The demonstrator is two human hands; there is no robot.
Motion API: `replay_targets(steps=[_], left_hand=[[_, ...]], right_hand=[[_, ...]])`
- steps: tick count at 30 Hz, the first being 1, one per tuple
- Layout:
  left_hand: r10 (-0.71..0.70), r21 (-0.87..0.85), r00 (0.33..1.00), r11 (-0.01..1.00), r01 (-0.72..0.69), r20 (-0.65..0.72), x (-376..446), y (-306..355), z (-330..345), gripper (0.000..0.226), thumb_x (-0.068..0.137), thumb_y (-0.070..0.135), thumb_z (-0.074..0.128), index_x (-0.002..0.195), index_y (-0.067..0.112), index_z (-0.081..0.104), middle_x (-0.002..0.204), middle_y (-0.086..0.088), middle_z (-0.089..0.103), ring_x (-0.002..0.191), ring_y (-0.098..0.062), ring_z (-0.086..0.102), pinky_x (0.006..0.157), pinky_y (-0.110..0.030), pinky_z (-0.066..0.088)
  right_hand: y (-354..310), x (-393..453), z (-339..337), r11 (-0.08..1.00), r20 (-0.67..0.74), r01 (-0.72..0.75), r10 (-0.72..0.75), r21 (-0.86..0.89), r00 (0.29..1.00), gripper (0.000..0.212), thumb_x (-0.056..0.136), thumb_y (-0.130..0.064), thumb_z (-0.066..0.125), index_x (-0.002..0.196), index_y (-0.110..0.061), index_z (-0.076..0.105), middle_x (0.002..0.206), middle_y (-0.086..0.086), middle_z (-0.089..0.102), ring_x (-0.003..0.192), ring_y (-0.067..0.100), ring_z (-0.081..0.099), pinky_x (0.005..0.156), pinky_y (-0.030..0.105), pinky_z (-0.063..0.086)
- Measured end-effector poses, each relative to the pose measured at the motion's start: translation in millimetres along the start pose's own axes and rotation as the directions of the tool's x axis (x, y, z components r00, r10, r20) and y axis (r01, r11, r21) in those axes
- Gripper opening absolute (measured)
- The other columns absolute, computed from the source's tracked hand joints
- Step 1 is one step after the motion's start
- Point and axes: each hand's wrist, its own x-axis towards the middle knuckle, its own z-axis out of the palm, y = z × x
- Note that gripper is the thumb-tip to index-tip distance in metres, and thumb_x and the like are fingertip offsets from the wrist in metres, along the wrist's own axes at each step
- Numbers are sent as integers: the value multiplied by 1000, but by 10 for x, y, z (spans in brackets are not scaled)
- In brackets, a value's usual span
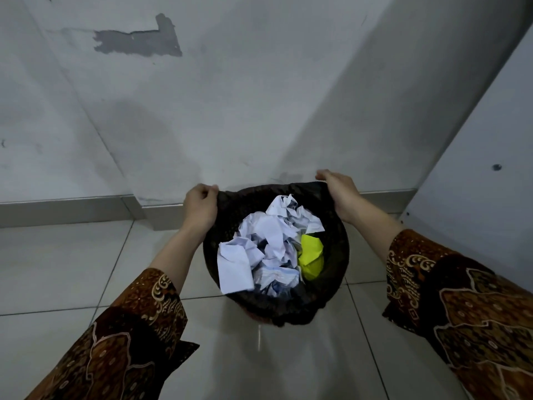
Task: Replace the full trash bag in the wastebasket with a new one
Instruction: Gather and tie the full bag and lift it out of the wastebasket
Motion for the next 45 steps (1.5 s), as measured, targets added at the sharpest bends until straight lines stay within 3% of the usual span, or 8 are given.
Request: replay_targets(steps=[4,9,17,22,27,32,37,45], left_hand=[[-129,41,962,992,123,242,-11,-2,-2,39,91,41,53,85,5,68,75,-7,66,73,-21,61,72,-28,47],[-94,91,943,993,68,320,-47,-22,43,42,92,26,56,52,14,53,28,12,42,27,3,38,34,-11,32],[62,3,897,998,-70,438,-40,-4,13,16,91,14,58,103,9,68,84,1,66,68,-1,60,64,-6,46],[132,11,948,990,-141,290,-6,91,-81,14,82,9,67,73,17,59,76,-6,66,63,-11,59,67,-23,45],[361,222,908,887,-405,213,-65,213,-203,19,82,26,67,97,15,62,72,-1,59,60,-7,55,66,-22,44],[116,488,926,823,-292,359,-222,110,-239,31,87,26,62,111,8,67,111,-13,68,105,-28,61,84,-27,42],[129,272,976,947,-174,175,-316,188,-366,9,79,8,66,87,3,69,88,-15,71,85,-28,65,71,-23,41],[39,597,937,761,-254,348,-461,256,-564,33,79,34,71,95,6,66,85,-15,65,86,-27,60,61,-27,36]], right_hand=[[50,-69,228,725,123,248,-222,-642,967,34,86,-34,60,77,-2,68,83,19,67,87,28,62,67,27,37],[114,-33,330,750,133,371,-359,-547,924,17,86,-22,63,93,-9,71,98,9,70,93,22,60,69,20,33],[-19,-137,272,942,308,331,-333,60,891,17,88,-3,58,83,-19,61,72,-3,70,63,5,64,71,21,52],[-51,-151,10,875,314,458,-396,-154,863,20,85,-3,61,88,-22,58,70,0,64,58,5,55,62,21,43],[12,-174,-210,695,345,527,-400,-490,849,24,78,-17,73,99,-16,63,80,1,65,68,13,57,68,23,44],[-21,-302,-295,702,471,570,-365,-427,803,28,79,-2,68,105,-12,63,85,2,63,75,14,58,66,9,44],[-95,-426,-361,719,454,595,-423,-357,784,23,83,6,59,100,-6,64,79,0,63,62,-14,57,61,2,40],[59,-494,-487,545,463,440,-104,-714,880,57,77,-28,74,127,-11,54,110,1,58,102,22,57,82,21,40]])
